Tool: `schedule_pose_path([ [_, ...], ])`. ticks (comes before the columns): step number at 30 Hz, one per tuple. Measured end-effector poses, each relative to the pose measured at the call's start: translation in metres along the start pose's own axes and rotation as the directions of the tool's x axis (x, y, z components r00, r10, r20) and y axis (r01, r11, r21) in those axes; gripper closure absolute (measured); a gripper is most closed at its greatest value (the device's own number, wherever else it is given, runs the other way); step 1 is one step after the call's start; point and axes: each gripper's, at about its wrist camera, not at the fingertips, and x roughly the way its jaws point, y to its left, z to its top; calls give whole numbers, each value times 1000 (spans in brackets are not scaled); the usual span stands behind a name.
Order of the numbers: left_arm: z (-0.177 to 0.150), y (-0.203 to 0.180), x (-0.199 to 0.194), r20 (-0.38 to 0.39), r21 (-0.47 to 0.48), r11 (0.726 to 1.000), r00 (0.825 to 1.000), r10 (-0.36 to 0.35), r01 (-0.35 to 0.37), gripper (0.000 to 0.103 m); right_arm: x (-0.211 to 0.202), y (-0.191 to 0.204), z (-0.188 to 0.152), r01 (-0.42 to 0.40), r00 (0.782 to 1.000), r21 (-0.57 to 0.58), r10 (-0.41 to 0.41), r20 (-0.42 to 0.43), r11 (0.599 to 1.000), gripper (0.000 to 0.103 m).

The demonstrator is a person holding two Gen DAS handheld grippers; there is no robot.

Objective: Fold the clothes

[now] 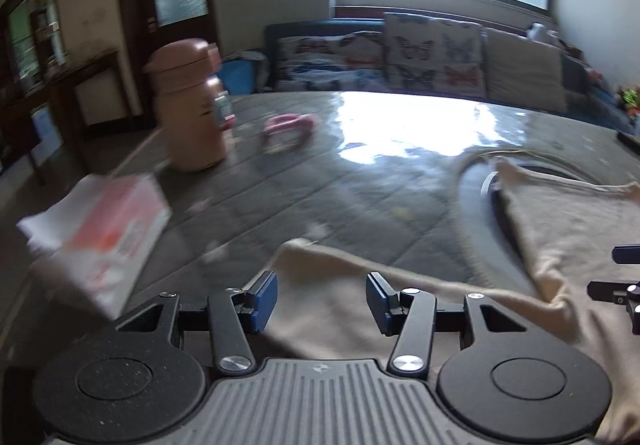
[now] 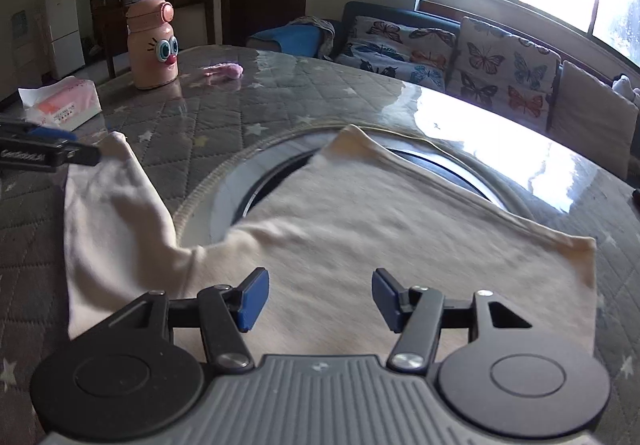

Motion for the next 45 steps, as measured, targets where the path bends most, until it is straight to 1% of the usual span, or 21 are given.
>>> schedule_pose_path([
  [2,-6,15,-3,-8,-32,999,1000,20,-20,51,3,8,2,9,1000,-13,-9,6,1000,44],
  [4,-11,24,-4,-15,-54,998,1000,25,-25,52,6,18,2,-1,1000,-24,1,7,1000,44],
  [7,-16,29,-3,-23,-70,997,1000,13,-15,53,8,30,1,20,1000,-64,-19,20,998,44],
  [9,-17,30,-2,-24,-82,997,1000,8,-9,59,6,36,1,40,999,-87,-37,36,995,44],
  [11,-18,33,-1,-23,-101,995,1000,-1,-1,61,1,38,1,47,998,-91,-42,49,995,43],
  [13,-18,36,0,-23,-119,993,1000,-10,7,62,-3,40,1,49,997,-94,-44,57,994,39],
  [15,-18,37,4,-30,-133,991,999,-16,12,69,0,43,-1,44,998,-107,-39,41,993,39],
  [17,-18,37,9,-35,-144,989,999,-20,15,74,1,45,-4,51,998,-116,-45,48,992,39],
  [19,-18,37,10,-23,-146,989,1000,-21,17,82,-2,44,-4,53,998,-114,-48,51,992,39],
  [21,-18,38,11,-15,-152,988,1000,-20,17,93,-6,42,-4,56,997,-105,-50,54,993,37],
  [24,-18,43,8,0,-171,985,1000,-11,10,99,-16,38,-5,64,996,-97,-58,62,993,36],
  [29,-16,54,-2,30,-211,978,1000,4,2,100,-21,41,-16,59,998,-109,-54,42,992,36],
  [31,-15,57,-8,44,-222,975,999,7,3,100,-25,45,-19,65,997,-117,-60,48,991,35],
  [33,-14,57,-15,63,-221,975,998,2,12,100,-27,49,-22,74,996,-116,-68,58,991,32],
  [35,-9,55,-23,87,-221,975,996,-8,28,100,-27,52,-24,82,996,-115,-77,51,990,31],
  [37,-4,51,-33,117,-216,975,993,-23,49,100,-30,53,-26,100,993,-114,-92,71,988,31],
  [39,3,45,-45,150,-206,976,988,-42,73,100,-34,53,-26,93,993,-101,-85,79,991,31],
  [41,10,38,-57,184,-195,976,981,-61,97,100,-33,55,-28,76,996,-118,-69,61,990,31],
  [44,22,23,-79,240,-170,975,966,-102,145,100,-39,59,-32,81,995,-157,-69,76,984,30],
  [45,26,16,-87,258,-155,974,959,-120,164,100,-42,59,-33,78,994,-153,-66,83,985,30],
])
